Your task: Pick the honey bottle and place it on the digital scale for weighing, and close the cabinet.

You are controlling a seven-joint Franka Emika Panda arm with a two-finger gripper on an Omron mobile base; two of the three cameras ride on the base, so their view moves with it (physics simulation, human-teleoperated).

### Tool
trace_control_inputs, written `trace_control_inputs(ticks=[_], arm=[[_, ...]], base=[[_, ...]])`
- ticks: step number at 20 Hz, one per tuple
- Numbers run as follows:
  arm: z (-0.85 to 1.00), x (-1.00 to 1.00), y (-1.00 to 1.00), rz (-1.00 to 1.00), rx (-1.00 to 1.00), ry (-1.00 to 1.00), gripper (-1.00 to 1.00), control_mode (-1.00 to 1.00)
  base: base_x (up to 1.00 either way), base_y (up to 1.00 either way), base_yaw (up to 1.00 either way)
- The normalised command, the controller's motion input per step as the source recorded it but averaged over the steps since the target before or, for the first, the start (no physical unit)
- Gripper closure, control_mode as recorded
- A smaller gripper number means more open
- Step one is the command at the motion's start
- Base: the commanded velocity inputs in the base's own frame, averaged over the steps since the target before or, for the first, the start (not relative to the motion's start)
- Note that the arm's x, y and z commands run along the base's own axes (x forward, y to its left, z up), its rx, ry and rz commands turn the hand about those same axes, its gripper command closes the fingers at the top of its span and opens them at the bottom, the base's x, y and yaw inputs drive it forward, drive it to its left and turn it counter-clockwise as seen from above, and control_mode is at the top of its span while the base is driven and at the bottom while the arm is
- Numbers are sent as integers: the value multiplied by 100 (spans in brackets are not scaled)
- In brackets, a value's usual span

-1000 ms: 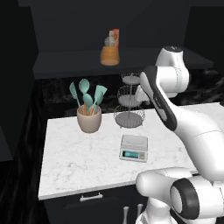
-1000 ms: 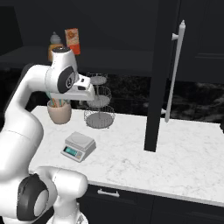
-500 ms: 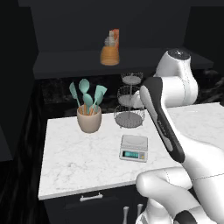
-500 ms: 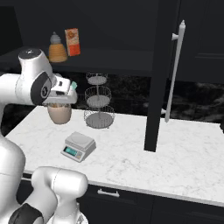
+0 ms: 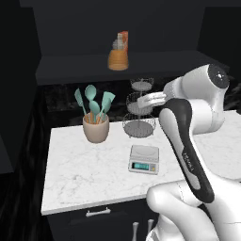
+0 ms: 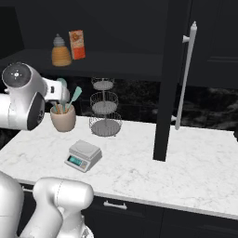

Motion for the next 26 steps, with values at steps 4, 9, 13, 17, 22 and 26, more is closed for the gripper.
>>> trace_control_inputs(ticks=[4,9,13,17,22,26], arm=[[65,0,19,13,7,-44,-100,-100],[73,0,11,0,-13,-40,-100,-100],[85,-4,0,0,-8,-36,-100,-100],[58,-16,-9,5,1,-4,-100,-100],[39,3,-1,0,1,0,-100,-100],[6,43,0,0,0,-2,-100,-100]], base=[[0,0,0],[0,0,0],[0,0,0],[0,0,0],[0,0,0],[0,0,0]])
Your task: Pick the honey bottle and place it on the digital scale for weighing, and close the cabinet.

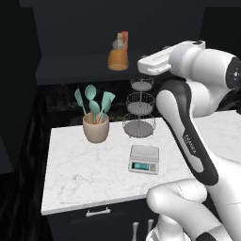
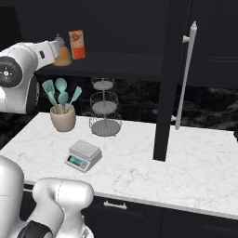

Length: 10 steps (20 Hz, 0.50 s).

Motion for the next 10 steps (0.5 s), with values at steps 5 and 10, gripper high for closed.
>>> trace_control_inputs(ticks=[5,10], arm=[[-9,66,0,0,6,-2,-100,-100],[-9,71,0,0,4,3,-100,-100]], base=[[0,0,0],[0,0,0]])
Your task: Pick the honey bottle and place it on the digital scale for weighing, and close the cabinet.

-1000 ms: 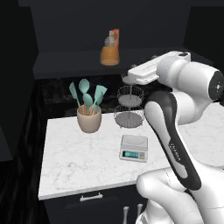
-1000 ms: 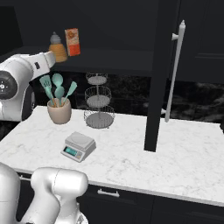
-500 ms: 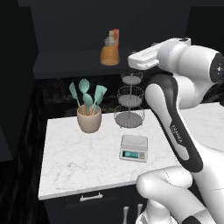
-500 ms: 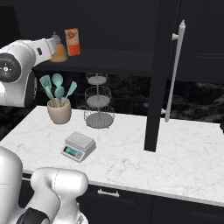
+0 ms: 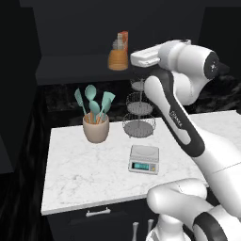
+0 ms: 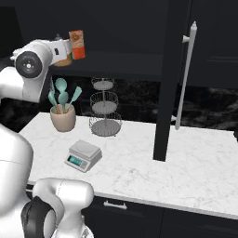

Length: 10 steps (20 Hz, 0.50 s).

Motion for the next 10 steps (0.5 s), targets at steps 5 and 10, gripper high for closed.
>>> trace_control_inputs(ticks=[5,10], arm=[[0,59,0,0,1,3,-100,-100],[0,53,0,0,0,3,-100,-100]], base=[[0,0,0],[0,0,0]])
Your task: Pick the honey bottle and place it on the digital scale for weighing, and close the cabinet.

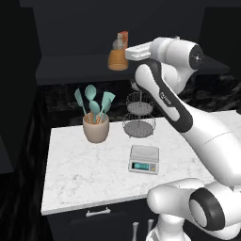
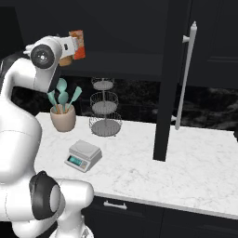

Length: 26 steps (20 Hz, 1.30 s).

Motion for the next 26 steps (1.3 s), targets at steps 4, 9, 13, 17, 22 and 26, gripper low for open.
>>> trace_control_inputs(ticks=[4,9,13,17,22,26], arm=[[0,29,0,0,0,1,-100,-100],[0,22,1,0,0,0,-100,-100],[0,26,4,0,0,0,-100,-100],[0,24,3,0,0,0,-100,-100],[0,27,0,0,0,0,-100,-100],[0,13,9,0,0,0,-100,-100]], base=[[0,0,0],[0,0,0],[0,0,0],[0,0,0],[0,0,0],[0,0,0]])
